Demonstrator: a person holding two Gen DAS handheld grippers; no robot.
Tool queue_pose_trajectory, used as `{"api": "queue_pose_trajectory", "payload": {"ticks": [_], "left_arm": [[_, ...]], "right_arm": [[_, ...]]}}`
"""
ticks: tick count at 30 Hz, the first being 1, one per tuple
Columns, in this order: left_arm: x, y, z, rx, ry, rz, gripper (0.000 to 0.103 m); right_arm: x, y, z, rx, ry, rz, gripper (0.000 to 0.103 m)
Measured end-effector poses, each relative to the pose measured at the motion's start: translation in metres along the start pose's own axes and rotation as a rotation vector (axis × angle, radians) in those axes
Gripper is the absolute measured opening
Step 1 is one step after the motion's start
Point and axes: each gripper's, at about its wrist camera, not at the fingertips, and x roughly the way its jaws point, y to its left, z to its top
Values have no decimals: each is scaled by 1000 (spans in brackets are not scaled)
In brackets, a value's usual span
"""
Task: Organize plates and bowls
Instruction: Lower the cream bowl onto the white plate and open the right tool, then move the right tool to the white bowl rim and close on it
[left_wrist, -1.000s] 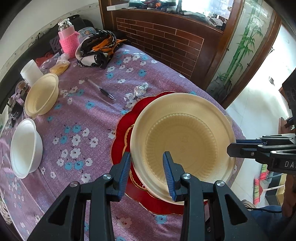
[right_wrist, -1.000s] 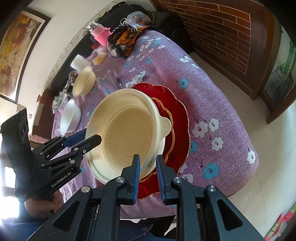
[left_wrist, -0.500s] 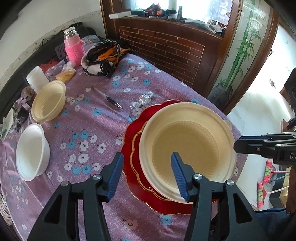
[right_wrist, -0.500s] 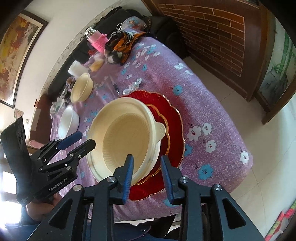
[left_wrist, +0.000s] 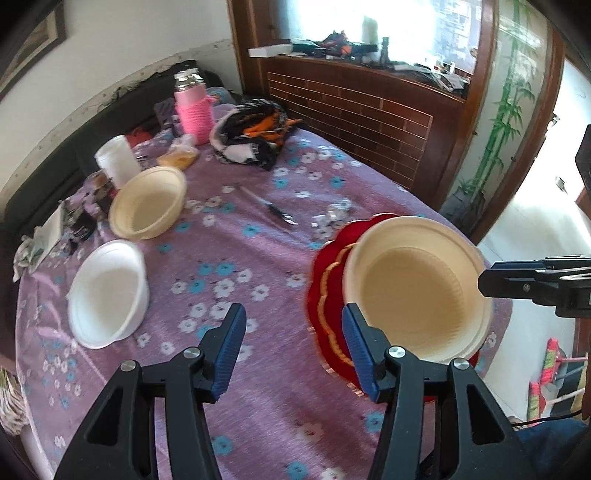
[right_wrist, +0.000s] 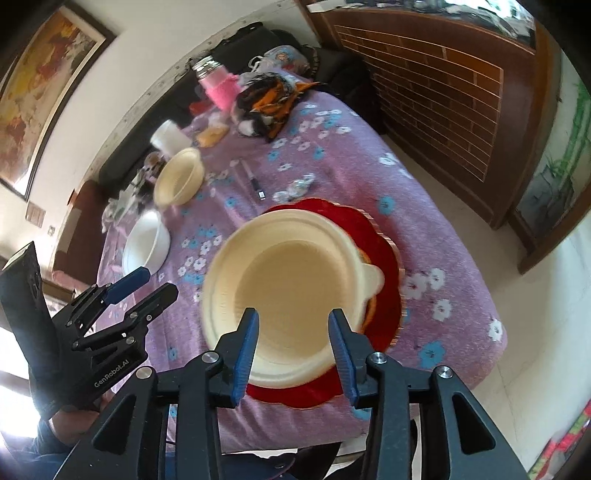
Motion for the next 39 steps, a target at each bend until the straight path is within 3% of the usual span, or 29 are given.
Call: {"api": "queue_pose_trajectory", "payload": {"ticks": [23,39], "left_arm": [[-51,119,-73,-207,-45,154,58],[-62,187,-127,-312,14,216,58]], "right_arm": [[52,149,-16,-291,108,48,53],[107,221,-41,-372,209,98,54]]}}
